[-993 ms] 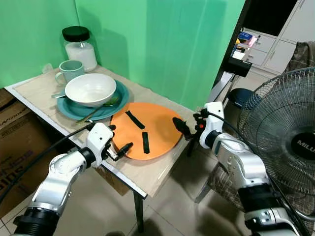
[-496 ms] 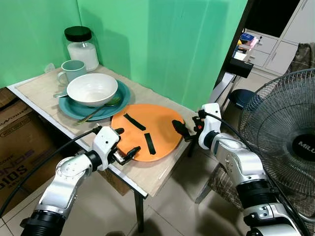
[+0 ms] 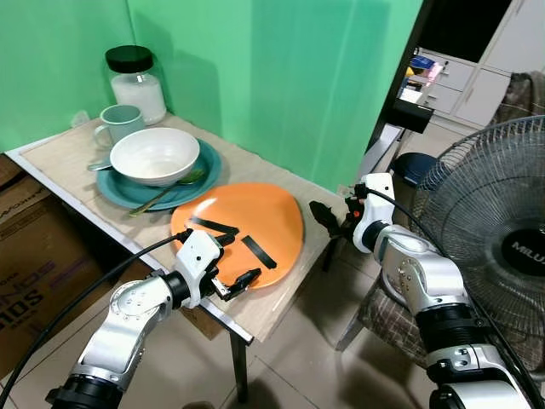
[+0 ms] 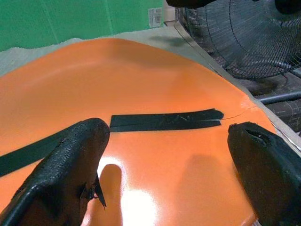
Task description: Setting the table
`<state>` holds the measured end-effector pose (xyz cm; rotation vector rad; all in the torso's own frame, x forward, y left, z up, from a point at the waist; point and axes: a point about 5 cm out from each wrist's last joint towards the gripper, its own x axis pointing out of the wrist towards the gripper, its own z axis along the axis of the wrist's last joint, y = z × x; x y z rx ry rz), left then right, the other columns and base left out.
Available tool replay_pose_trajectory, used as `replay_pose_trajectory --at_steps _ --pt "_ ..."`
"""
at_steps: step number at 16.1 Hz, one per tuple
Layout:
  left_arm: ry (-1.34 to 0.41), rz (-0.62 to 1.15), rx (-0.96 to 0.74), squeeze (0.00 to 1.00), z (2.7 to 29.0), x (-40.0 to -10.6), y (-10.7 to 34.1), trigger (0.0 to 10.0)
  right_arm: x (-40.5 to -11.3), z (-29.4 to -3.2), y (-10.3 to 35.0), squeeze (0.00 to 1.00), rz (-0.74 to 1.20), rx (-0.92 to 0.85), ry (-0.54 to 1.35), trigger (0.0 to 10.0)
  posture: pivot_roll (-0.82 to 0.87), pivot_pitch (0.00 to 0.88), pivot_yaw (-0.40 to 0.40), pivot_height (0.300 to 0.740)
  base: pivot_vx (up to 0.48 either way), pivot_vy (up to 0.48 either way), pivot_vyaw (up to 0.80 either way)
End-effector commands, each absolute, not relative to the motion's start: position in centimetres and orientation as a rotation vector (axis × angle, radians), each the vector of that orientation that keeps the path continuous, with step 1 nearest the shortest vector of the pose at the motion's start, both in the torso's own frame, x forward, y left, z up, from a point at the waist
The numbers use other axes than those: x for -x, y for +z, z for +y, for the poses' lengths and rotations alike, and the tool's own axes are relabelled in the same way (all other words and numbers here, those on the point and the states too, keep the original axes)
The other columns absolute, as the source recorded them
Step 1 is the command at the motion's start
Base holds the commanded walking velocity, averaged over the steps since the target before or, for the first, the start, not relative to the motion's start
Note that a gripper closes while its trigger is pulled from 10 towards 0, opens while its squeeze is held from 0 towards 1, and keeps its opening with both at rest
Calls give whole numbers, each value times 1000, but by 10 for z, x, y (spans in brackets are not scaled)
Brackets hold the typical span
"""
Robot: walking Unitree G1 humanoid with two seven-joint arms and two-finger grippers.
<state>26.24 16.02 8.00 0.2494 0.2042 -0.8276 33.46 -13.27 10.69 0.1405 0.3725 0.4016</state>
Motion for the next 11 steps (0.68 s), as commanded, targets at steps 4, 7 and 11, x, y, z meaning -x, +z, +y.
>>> replay_pose_trajectory --at_steps 4,7,11 --pt "-791 293 -249 0 170 -254 64 10000 -335 -132 106 0 383 -141 400 10000 85 0 -68 740 0 0 0" --pt "-768 300 -252 0 173 -252 60 10000 -336 -133 107 0 377 -130 403 10000 79 0 -89 740 0 0 0" --pt "-722 305 -246 0 177 -247 54 10000 -338 -133 110 0 355 -120 406 10000 73 0 -106 740 0 0 0"
